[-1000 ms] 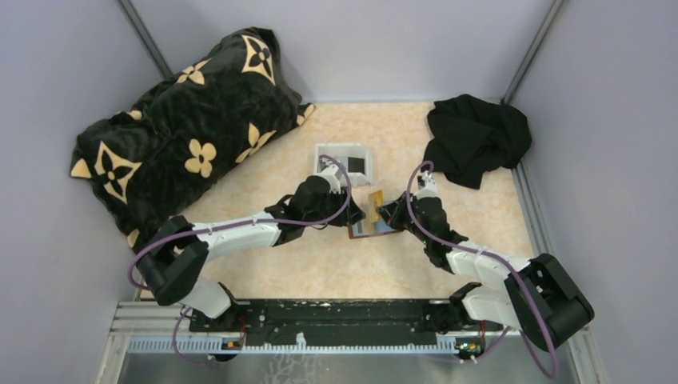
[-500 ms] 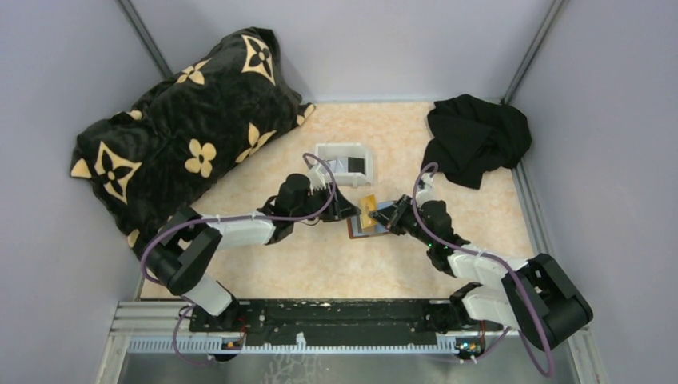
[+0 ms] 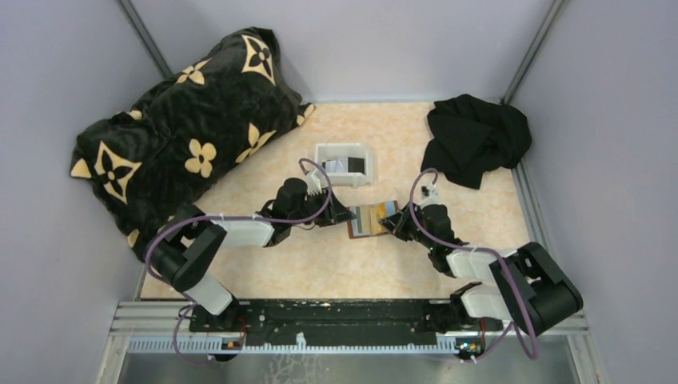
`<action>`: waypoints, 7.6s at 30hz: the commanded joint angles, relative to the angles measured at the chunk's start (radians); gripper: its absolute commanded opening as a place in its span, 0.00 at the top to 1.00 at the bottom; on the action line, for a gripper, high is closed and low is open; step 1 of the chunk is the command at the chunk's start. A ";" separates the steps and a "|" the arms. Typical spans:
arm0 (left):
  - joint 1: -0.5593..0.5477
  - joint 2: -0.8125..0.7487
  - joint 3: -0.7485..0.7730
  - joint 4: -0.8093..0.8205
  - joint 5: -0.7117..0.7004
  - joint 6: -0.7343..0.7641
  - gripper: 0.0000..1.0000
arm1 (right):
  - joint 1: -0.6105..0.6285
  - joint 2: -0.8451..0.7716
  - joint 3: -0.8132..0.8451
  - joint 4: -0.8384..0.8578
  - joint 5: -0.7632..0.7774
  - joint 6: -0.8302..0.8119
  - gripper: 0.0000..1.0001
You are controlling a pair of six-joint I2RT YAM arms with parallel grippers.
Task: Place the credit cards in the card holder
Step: Insert the credit card into the card holder.
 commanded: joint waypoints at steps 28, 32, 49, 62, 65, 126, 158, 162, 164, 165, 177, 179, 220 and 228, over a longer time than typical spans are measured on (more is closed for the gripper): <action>0.000 0.223 0.078 -0.051 0.015 -0.041 0.63 | -0.028 0.137 0.000 0.155 0.000 -0.102 1.00; -0.002 0.235 0.087 -0.064 0.014 -0.038 0.64 | -0.028 0.149 -0.004 0.184 -0.006 -0.105 1.00; -0.003 0.253 0.096 -0.093 0.008 -0.028 0.68 | -0.028 0.275 0.003 0.292 -0.050 -0.078 1.00; -0.006 0.263 0.104 -0.096 0.009 -0.030 0.69 | -0.027 0.342 0.010 0.347 -0.069 -0.058 1.00; -0.007 0.265 0.103 -0.096 0.008 -0.029 0.69 | -0.027 0.370 0.002 0.377 -0.065 -0.052 1.00; -0.006 0.266 0.127 -0.159 -0.047 -0.017 0.90 | 0.054 0.182 0.149 -0.135 0.080 -0.269 0.92; 0.036 0.264 0.190 -0.253 -0.075 0.077 0.90 | -0.016 0.271 0.166 -0.242 -0.238 -0.305 1.00; 0.052 0.260 0.197 -0.264 -0.085 0.083 0.90 | -0.020 0.259 0.155 -0.248 -0.235 -0.303 1.00; 0.058 0.262 0.199 -0.266 -0.087 0.083 0.90 | -0.025 0.255 0.152 -0.249 -0.235 -0.297 1.00; 0.060 0.264 0.201 -0.267 -0.087 0.083 0.90 | -0.026 0.254 0.151 -0.250 -0.236 -0.294 1.00; 0.068 0.282 0.226 -0.280 -0.070 0.095 0.90 | -0.028 0.353 0.165 -0.165 -0.325 -0.249 1.00; 0.069 0.285 0.230 -0.280 -0.060 0.096 0.90 | -0.028 0.367 0.168 -0.152 -0.326 -0.241 1.00; 0.061 0.266 0.179 -0.187 -0.014 0.092 0.91 | -0.012 0.259 0.234 -0.477 -0.113 0.020 1.00; 0.040 0.260 0.172 -0.166 -0.016 0.092 0.91 | -0.009 0.270 0.280 -0.524 -0.094 0.047 1.00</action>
